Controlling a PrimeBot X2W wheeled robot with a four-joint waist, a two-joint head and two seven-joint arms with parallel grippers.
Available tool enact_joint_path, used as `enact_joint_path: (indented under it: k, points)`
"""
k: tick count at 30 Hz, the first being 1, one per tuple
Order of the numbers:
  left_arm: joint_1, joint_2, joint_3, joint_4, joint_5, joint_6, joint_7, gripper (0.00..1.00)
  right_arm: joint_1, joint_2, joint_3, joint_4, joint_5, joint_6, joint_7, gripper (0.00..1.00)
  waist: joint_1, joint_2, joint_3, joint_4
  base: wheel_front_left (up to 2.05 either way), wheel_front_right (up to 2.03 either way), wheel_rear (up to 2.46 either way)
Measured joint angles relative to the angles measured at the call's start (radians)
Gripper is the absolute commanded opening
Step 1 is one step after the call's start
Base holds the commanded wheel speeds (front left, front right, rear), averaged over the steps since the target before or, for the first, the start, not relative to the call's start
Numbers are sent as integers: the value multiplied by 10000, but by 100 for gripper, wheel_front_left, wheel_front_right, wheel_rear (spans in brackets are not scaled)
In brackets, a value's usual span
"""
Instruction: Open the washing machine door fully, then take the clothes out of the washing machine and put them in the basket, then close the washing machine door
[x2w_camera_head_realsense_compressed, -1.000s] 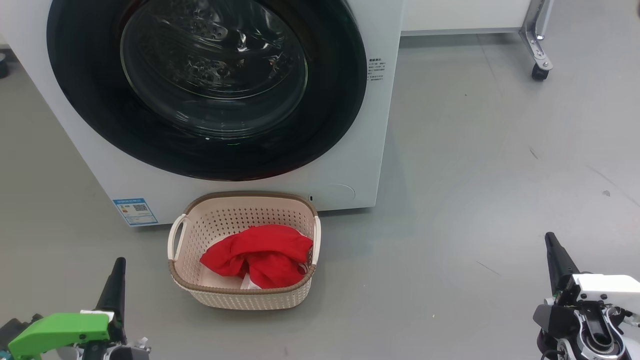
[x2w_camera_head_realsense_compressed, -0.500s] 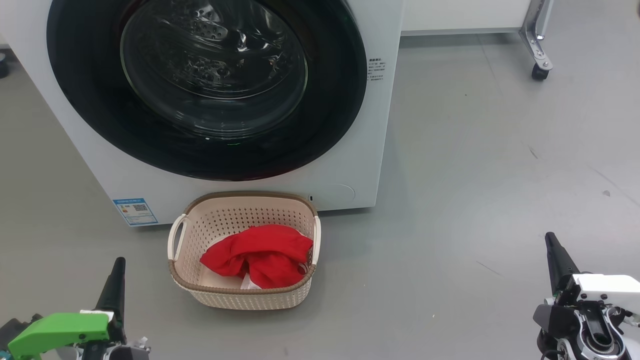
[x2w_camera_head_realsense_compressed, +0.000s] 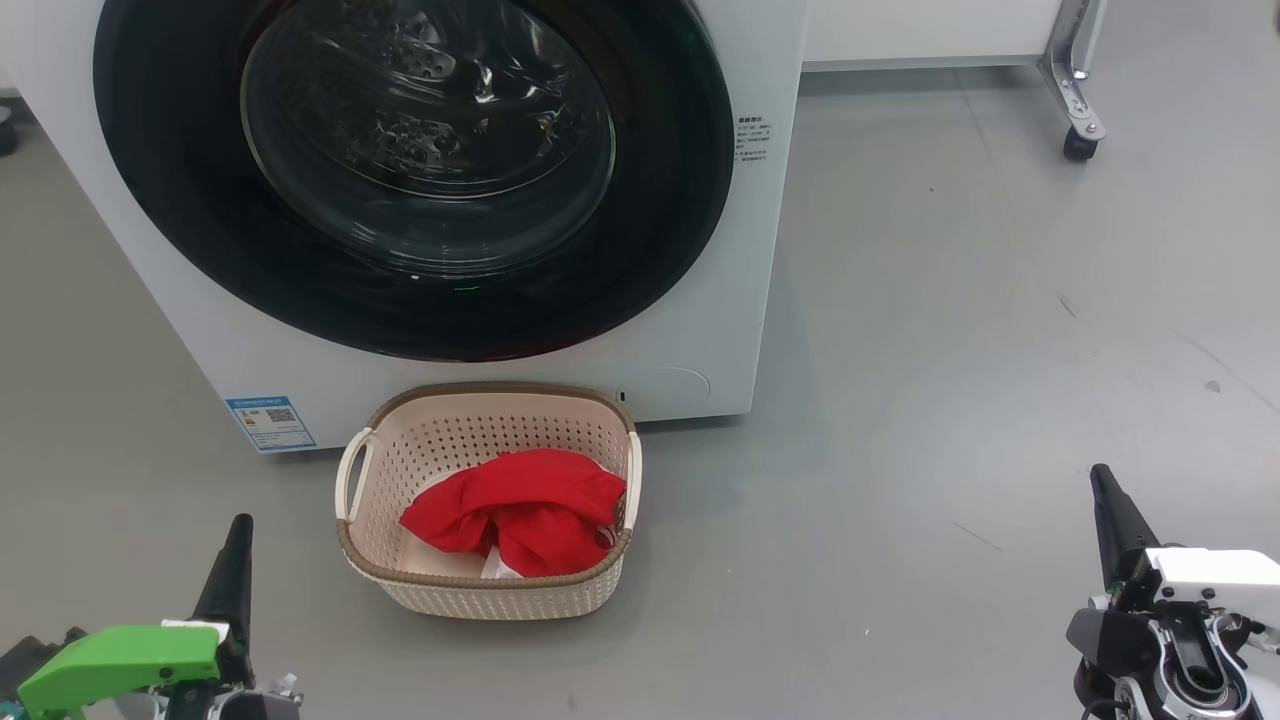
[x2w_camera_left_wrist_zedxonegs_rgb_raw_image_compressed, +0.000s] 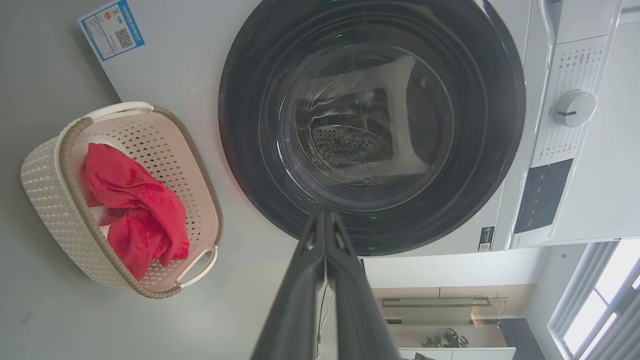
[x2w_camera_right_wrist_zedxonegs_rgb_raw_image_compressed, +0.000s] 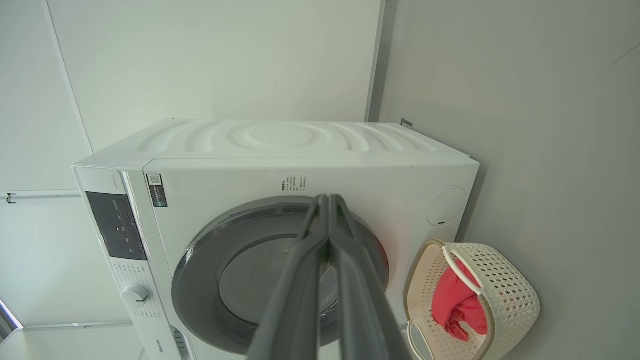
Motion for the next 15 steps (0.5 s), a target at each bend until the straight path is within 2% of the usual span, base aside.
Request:
enact_joint_path:
  k: [15]
  points:
    - [0,-36,13,-12,0,0,2,0,-1,10,-12,-6,0,0,8,0,0,0,1,-1,0,0,0]
